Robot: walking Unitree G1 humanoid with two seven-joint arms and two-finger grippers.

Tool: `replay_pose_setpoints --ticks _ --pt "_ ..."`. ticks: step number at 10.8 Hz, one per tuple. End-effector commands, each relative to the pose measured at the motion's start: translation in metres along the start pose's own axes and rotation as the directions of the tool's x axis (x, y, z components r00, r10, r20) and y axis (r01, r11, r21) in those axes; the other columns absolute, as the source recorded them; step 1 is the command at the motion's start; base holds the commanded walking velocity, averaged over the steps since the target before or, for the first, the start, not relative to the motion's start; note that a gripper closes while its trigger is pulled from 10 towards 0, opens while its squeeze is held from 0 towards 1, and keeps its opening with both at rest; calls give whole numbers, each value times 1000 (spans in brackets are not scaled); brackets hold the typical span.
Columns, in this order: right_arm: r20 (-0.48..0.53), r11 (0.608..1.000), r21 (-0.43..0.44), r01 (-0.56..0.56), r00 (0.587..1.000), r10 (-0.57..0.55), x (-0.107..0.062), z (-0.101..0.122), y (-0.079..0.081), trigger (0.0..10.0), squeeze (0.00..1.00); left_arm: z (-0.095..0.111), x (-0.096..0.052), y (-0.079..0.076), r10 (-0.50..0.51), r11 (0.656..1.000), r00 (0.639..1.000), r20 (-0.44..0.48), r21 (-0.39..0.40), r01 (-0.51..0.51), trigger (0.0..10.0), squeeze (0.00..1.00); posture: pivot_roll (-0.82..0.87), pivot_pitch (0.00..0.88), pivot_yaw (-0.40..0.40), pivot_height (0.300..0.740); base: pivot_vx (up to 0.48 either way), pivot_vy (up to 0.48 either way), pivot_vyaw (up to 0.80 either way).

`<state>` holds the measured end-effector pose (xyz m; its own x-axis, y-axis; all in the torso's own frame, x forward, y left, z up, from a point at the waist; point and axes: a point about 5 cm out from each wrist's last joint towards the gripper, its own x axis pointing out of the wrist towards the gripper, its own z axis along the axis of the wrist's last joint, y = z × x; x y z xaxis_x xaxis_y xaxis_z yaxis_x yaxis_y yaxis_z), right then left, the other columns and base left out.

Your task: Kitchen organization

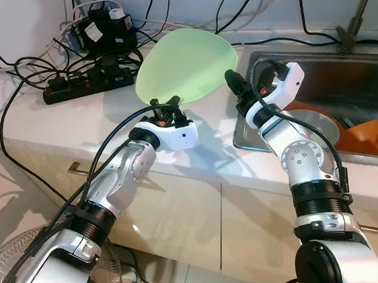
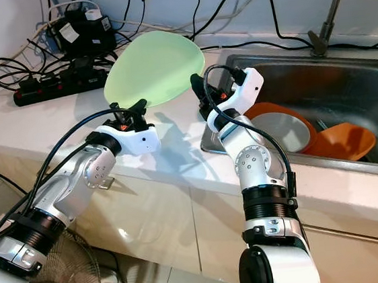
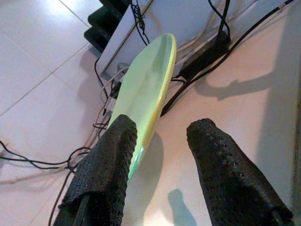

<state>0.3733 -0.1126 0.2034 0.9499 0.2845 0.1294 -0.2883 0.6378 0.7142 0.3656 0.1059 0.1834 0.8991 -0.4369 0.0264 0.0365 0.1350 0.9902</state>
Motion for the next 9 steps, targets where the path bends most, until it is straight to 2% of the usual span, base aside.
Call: replay_pose_setpoints --ticks 1,9 --pt "-2 999 34 -10 1000 10 1 0 4 10000 0 1 1 12 39 999 999 13 1 -39 10000 0 224 0 55 725 0 0 0" --pt "-13 999 49 -3 1000 4 3 -5 5 10000 0 16 0 4 -1 1000 996 91 -19 3 10000 0 231 0 52 725 0 0 0"
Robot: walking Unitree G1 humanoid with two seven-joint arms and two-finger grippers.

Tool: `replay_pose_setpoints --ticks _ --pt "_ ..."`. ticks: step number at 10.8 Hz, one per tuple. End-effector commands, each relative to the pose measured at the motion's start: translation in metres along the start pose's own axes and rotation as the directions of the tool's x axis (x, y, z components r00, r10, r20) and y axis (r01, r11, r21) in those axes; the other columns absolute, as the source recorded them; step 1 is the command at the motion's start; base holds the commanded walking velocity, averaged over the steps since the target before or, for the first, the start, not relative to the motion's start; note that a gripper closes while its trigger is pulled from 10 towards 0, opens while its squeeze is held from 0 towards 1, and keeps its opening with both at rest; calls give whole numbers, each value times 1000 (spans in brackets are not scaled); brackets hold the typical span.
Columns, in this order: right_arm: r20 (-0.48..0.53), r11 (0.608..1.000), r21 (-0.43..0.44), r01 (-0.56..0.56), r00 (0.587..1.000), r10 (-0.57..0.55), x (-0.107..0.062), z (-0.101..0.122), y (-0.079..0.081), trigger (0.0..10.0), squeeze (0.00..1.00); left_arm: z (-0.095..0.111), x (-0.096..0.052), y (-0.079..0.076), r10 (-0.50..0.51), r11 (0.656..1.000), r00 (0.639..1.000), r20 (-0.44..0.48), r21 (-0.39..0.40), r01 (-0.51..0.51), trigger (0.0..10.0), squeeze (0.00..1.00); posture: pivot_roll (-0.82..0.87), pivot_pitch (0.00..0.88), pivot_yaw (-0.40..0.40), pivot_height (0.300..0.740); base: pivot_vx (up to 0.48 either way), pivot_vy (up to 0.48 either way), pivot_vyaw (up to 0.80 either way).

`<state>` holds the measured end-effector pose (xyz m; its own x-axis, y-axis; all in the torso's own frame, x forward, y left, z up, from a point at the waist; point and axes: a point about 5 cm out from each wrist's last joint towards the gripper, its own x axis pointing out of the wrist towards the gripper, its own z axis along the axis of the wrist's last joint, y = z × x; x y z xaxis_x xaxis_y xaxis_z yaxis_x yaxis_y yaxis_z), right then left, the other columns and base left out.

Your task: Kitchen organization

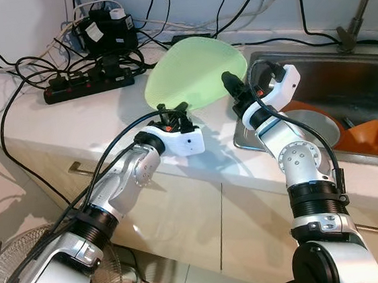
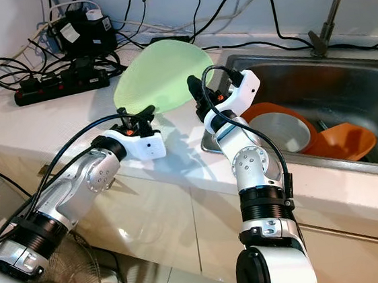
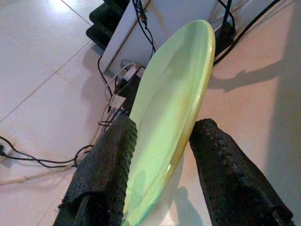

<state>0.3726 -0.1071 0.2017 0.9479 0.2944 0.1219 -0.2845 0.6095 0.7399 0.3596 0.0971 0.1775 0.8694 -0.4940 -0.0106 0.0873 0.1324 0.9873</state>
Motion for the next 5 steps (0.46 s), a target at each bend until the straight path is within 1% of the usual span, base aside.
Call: replay_pose_setpoints --ticks 1,2,5 --pt "2 1000 1 7 1000 -7 2 1 1 3569 0 7 2 12 42 999 998 36 2 -43 10000 0 231 0 52 725 0 0 0" --pt "8 1000 2 12 1000 -12 2 1 0 0 0 7 2 12 41 999 998 37 0 -41 10000 0 230 0 51 725 0 0 0" --pt "5 1000 1 18 1000 -18 3 1 0 0 0 8 2 13 48 999 998 39 5 -48 10000 0 233 0 48 725 0 0 0"
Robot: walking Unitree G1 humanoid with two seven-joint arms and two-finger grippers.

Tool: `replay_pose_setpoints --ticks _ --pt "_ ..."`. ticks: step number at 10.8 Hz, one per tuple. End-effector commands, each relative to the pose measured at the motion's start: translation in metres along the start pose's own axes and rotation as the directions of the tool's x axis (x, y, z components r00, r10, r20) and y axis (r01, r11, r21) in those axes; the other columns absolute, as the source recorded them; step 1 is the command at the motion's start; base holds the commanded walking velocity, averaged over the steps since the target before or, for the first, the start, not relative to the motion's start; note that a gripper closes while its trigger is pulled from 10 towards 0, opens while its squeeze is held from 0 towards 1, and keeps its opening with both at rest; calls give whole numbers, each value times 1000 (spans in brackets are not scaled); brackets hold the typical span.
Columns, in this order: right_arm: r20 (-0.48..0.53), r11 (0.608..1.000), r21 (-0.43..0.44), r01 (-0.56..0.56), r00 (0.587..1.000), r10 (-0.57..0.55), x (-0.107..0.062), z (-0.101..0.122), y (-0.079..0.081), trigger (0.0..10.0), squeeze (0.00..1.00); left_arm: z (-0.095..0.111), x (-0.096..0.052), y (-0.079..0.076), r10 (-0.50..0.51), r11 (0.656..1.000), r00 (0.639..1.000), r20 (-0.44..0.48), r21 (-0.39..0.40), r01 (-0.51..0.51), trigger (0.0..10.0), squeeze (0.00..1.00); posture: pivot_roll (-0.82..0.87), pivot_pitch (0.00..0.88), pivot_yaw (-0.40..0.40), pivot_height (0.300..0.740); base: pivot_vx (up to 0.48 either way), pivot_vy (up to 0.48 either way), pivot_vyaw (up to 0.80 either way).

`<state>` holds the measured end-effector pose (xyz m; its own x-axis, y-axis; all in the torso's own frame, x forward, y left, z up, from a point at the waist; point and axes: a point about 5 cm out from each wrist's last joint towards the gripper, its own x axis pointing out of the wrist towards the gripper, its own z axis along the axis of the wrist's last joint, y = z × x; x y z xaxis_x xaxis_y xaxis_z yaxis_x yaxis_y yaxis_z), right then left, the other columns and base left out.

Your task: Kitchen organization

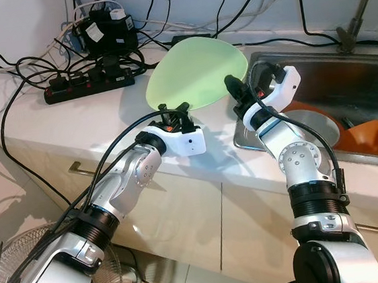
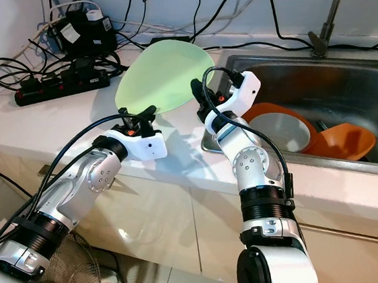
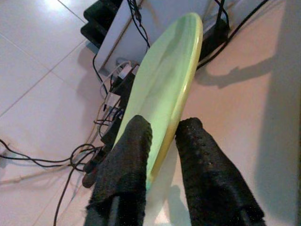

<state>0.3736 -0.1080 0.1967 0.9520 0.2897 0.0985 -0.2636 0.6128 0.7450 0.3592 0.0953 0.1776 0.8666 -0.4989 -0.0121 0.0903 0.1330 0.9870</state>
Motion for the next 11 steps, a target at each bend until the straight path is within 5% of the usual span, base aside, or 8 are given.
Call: replay_pose_setpoints --ticks 1,7,8,11 --pt "13 1000 0 -6 1000 6 3 2 5 0 0 8 2 14 56 998 997 43 16 -57 10000 0 234 0 47 725 0 0 0" --pt "-8 1000 6 -2 1000 2 4 -4 4 0 0 16 -1 19 94 995 991 98 20 -96 10000 0 241 0 42 725 0 0 0" --pt "-9 1000 11 -2 1000 2 4 -5 4 0 0 15 -1 18 94 996 991 100 -4 -94 10000 1000 241 0 42 725 0 0 0" --pt "39 997 66 34 999 -37 5 1 0 0 0 18 -1 17 91 996 990 111 -23 -89 10000 1000 240 0 41 725 0 0 0"
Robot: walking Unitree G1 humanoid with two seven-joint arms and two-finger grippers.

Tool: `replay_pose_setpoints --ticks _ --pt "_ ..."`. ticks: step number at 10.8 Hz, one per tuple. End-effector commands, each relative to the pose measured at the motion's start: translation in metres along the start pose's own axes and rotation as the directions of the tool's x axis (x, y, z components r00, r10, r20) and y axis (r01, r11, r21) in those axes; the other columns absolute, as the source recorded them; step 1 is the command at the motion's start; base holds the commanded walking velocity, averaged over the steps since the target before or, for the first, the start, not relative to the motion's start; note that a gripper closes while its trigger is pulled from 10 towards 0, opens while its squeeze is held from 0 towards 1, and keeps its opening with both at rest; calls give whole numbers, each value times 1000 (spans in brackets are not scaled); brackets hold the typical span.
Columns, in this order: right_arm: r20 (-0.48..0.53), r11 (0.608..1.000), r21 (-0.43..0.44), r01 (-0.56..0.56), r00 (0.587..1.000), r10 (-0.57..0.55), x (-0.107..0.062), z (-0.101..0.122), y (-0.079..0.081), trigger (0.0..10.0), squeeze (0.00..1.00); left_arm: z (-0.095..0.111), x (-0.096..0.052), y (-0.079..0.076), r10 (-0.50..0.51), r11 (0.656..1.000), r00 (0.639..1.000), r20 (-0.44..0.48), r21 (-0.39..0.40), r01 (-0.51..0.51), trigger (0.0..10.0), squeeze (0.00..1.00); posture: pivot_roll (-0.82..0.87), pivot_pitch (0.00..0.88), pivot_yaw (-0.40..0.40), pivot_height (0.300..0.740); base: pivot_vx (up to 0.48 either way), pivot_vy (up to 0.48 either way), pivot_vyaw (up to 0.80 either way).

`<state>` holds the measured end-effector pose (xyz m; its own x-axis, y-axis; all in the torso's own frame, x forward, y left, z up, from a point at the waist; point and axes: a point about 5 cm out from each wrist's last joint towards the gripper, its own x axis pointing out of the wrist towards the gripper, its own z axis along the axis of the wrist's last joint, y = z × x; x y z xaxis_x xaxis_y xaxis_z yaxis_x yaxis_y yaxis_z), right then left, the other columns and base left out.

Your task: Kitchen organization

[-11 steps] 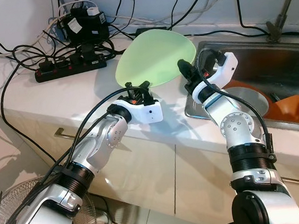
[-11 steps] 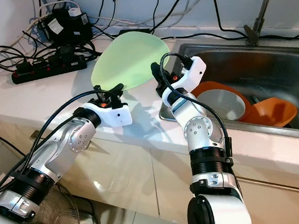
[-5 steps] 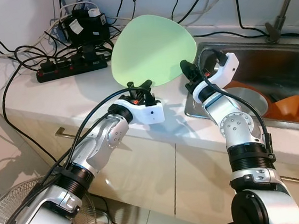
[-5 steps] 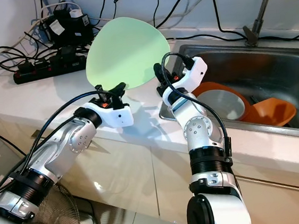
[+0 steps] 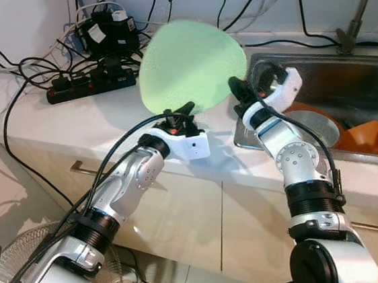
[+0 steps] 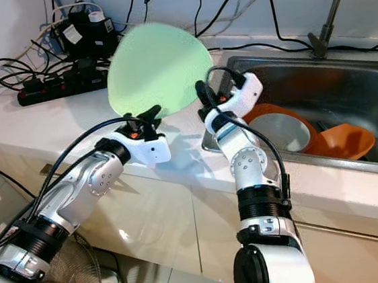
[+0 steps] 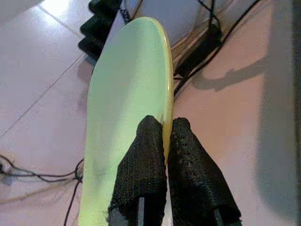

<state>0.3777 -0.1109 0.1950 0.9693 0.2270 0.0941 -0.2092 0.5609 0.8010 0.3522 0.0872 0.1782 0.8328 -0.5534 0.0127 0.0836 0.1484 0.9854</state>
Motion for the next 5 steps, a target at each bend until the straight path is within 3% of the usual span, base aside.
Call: replay_pose_setpoints --ticks 1,2,3,5 --pt "42 999 26 25 999 -26 2 7 0 0 0 8 2 18 81 997 996 46 -12 -81 10000 1000 240 0 41 725 0 0 0" --pt "81 997 60 46 995 -51 3 14 -4 0 0 10 2 17 85 996 995 50 -16 -84 10000 161 239 0 40 725 0 0 0" --pt "106 994 88 58 992 -67 2 17 -5 0 0 11 2 16 83 996 995 52 -26 -82 10000 0 238 0 41 725 0 0 0" --pt "129 989 118 93 986 -108 2 20 -10 0 0 11 2 16 84 996 995 52 -33 -83 10000 0 239 0 42 725 0 0 0"
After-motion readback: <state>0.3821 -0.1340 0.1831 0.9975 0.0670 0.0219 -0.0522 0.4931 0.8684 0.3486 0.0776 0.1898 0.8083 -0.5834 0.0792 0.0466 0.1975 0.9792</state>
